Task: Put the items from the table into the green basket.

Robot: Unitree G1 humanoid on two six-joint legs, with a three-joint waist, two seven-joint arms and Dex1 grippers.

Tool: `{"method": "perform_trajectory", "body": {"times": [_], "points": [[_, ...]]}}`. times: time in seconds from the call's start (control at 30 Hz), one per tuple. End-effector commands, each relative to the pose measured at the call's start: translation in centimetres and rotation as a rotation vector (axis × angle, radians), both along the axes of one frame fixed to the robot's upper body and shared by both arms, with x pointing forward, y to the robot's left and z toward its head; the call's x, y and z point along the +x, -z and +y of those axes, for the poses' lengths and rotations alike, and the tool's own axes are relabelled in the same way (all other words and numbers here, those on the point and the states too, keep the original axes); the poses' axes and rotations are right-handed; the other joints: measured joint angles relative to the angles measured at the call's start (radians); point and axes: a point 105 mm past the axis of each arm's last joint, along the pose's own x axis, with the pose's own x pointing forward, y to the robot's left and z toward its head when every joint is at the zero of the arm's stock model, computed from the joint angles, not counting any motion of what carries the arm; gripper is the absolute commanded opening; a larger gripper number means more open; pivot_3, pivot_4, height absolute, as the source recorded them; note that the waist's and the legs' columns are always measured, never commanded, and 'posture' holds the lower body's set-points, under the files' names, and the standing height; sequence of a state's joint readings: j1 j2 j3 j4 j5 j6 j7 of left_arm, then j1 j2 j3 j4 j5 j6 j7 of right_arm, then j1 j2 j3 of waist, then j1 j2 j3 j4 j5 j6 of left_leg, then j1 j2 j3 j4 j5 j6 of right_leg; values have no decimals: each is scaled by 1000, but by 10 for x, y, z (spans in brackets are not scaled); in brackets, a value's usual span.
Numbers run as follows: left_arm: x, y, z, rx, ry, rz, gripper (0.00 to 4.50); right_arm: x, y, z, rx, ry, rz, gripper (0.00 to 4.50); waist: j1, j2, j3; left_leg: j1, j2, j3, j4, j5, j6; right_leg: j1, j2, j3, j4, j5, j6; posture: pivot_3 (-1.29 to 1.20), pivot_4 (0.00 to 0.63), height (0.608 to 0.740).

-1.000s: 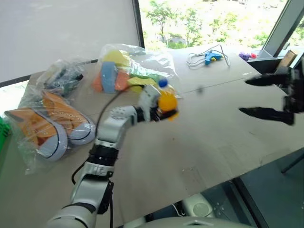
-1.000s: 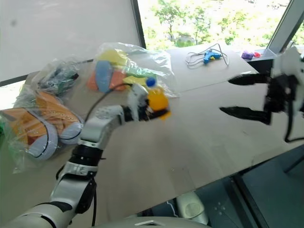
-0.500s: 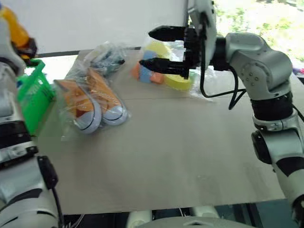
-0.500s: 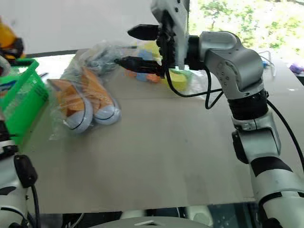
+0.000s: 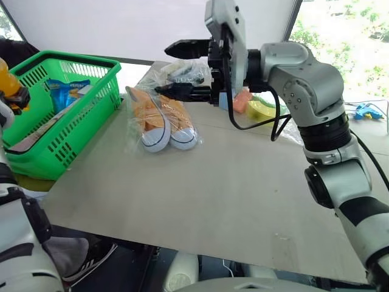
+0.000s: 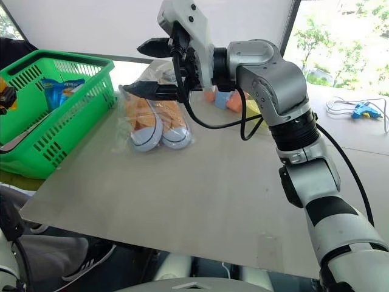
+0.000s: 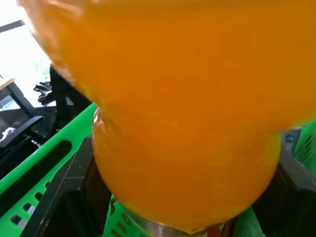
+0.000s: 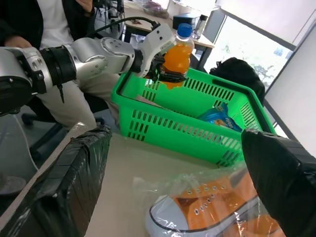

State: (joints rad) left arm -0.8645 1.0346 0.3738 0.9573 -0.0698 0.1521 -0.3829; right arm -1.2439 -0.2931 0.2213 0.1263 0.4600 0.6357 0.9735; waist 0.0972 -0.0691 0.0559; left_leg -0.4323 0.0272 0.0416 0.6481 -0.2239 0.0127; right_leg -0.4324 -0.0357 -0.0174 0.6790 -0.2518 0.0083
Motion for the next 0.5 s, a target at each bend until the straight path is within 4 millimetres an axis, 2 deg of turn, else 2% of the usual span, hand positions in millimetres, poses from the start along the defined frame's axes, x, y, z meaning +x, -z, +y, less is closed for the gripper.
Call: {"method": "perform_trajectory", "body": {"times": [0.03, 0.07, 0.13, 0.17, 0.2, 0.33, 0.5], "points": [[6, -20, -9, 15, 42, -91, 2988, -1, -12, -9, 9, 32, -42, 4500, -8, 3, -1, 0, 0, 0, 0, 0, 0, 0, 0, 0, 0, 0, 0, 114, 0, 740], [8, -15, -9, -21, 48, -97, 2988, -1, -12, -12, 6, 42, -42, 4500, -13, 4, -1, 0, 0, 0, -1, 1, 0, 0, 0, 0, 1, 0, 0, 104, 0, 740], [8, -7, -7, -47, 37, -95, 4003, 1, -10, -15, 2, 65, -44, 4500, -30, 5, -2, 0, 2, 0, -1, 3, 4, -1, 1, -1, 1, 0, -1, 93, 0, 740], [8, -5, -7, -44, 24, -93, 4343, 2, -9, -18, 2, 74, -47, 4500, -36, 5, -2, 0, 2, 0, -1, 3, 4, -1, 2, -1, 1, 0, -1, 88, 0, 740], [9, -3, -7, -40, 16, -98, 4472, 2, -9, -19, 2, 80, -49, 4500, -47, 5, -2, 0, 2, 0, -1, 3, 4, -1, 2, -1, 1, 0, -1, 88, 0, 740], [13, -10, -19, 91, 26, -114, 4472, 4, -9, -28, 14, 111, -59, 4500, -85, 6, -3, 1, 2, 3, 0, 3, 5, -1, 2, 0, 1, 0, -1, 84, 0, 740], [13, -47, -54, 109, 86, -306, 4472, 12, -12, -47, 50, 186, -61, 4500, -88, 7, -3, 1, 4, 3, 2, 3, 5, 0, 1, 1, 3, 0, -1, 79, 0, 740]]}}
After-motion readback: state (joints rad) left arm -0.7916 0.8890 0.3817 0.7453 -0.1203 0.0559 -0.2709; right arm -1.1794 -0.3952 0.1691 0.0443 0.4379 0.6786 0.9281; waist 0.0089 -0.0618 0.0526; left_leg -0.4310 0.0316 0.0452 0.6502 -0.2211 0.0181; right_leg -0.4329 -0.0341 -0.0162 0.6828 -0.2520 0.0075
